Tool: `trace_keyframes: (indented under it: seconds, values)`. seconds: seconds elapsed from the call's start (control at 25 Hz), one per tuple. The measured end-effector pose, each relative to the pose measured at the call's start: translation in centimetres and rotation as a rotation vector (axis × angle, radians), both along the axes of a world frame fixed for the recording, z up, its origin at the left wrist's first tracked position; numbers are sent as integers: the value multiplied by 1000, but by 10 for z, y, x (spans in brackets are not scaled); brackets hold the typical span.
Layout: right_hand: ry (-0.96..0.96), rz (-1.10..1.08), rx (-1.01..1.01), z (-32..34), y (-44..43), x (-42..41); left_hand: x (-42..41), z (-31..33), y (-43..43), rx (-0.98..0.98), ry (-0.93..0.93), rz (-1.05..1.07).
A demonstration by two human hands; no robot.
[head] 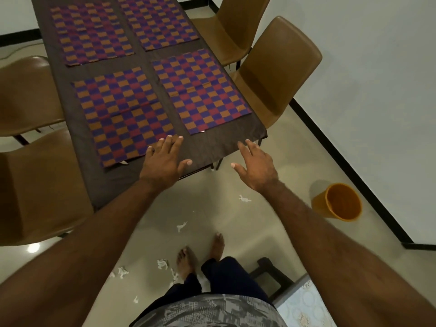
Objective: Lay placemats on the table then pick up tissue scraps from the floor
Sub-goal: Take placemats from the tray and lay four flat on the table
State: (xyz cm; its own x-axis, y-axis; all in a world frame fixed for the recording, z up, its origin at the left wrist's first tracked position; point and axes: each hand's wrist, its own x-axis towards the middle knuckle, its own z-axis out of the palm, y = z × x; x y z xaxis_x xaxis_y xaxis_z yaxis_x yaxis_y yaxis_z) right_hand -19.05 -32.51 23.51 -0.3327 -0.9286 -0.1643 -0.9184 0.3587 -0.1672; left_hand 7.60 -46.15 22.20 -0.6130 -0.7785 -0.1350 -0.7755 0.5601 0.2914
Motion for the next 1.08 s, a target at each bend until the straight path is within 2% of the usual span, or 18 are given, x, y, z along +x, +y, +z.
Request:
trace_keyframes:
  seconds: [0.24,0.56,0.84,1.08]
  values:
    - [3,143,-40,27,-57,-1,4,30,-22,-93,28,116]
    - [-45,490,-119,20,-160,-25,-9,31,-34,-122,-29,466]
    - [-93,892,-25,5,-207,-11,-31,24,27,-89,-53,812]
    - [-106,1185,3,-3,-189,66,10,-3,104,2,-121,1098]
